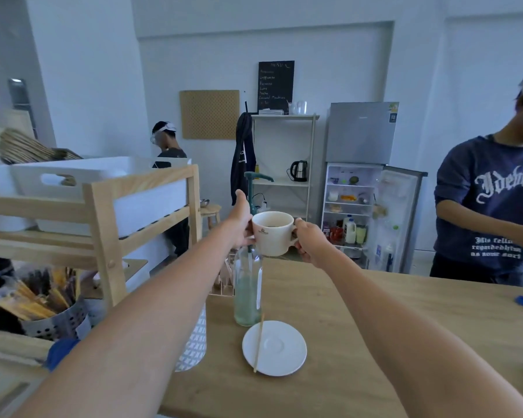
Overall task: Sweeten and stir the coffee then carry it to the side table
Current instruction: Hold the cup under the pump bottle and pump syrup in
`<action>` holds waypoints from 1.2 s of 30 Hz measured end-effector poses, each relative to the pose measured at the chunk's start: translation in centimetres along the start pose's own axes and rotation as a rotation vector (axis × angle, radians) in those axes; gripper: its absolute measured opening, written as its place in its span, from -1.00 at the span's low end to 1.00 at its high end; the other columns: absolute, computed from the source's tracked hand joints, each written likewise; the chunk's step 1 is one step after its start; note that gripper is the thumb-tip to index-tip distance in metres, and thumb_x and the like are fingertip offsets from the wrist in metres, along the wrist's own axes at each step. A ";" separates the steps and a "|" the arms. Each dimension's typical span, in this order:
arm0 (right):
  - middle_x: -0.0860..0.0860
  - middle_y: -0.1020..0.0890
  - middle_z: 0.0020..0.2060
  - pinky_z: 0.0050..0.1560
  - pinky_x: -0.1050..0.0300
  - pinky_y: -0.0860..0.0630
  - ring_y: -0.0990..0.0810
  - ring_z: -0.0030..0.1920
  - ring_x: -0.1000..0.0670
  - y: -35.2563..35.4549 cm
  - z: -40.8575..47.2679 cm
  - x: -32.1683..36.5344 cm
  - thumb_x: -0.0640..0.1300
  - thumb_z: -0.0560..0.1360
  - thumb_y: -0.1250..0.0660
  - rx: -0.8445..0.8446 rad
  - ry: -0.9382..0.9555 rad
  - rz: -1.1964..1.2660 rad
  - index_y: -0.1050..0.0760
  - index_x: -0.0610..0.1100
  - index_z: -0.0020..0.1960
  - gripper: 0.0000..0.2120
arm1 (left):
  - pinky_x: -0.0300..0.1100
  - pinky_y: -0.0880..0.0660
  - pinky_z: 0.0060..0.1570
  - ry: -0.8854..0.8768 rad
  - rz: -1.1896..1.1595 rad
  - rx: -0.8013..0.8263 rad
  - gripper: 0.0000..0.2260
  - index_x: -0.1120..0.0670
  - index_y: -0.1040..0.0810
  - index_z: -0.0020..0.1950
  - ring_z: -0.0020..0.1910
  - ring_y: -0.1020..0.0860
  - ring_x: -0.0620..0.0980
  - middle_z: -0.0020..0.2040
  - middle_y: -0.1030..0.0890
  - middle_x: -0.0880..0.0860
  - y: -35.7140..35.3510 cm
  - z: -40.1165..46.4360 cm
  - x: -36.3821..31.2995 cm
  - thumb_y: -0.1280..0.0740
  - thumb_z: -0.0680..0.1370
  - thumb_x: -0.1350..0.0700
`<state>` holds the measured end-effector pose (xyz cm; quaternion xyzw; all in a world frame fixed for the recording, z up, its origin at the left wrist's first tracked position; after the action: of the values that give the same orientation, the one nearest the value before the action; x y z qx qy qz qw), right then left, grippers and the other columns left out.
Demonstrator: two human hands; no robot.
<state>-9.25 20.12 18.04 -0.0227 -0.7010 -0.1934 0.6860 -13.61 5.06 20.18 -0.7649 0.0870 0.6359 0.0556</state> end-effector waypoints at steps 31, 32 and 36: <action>-0.05 -0.35 -0.44 -0.46 0.20 -0.18 -0.24 -0.47 0.03 0.6 6.3 4.5 -0.03 0.60 0.00 0.008 0.049 0.058 -0.38 -0.15 -0.23 -0.66 | 0.18 0.07 0.51 -0.304 1.252 -0.061 -0.38 -0.16 0.10 0.57 0.58 0.06 0.08 0.61 0.05 0.01 -1.5 10.4 -12.9 0.25 0.52 -0.31; -0.05 -0.35 -0.44 -0.46 0.20 -0.19 -0.24 -0.47 0.02 0.6 6.4 4.4 -0.02 0.60 0.00 0.009 0.055 0.048 -0.38 -0.14 -0.25 -0.66 | 0.18 0.08 0.51 -0.295 1.276 -0.043 -0.33 -0.16 0.10 0.57 0.58 0.07 0.05 0.61 0.06 -0.03 -1.6 10.6 -12.6 0.26 0.48 -0.35; -0.04 -0.35 -0.45 -0.46 0.20 -0.19 -0.25 -0.47 0.01 0.6 6.5 3.6 -0.01 0.60 0.00 0.004 0.058 0.036 -0.35 -0.10 -0.30 -0.64 | 0.14 0.08 0.52 -0.199 1.286 -0.004 -0.33 -0.09 0.08 0.59 0.58 0.06 0.06 0.61 0.06 -0.02 -1.5 10.8 -12.2 0.23 0.53 -0.36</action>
<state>-15.50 21.82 21.80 -0.0279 -0.6806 -0.1803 0.7095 -25.83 9.42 30.11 -0.4976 0.5208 0.6104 -0.3295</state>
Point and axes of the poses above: each hand's wrist, its own z-axis towards the middle knuckle, its own y-axis out of the back of the hand, x = y × z, the point moved 5 cm from there along z, towards the middle knuckle
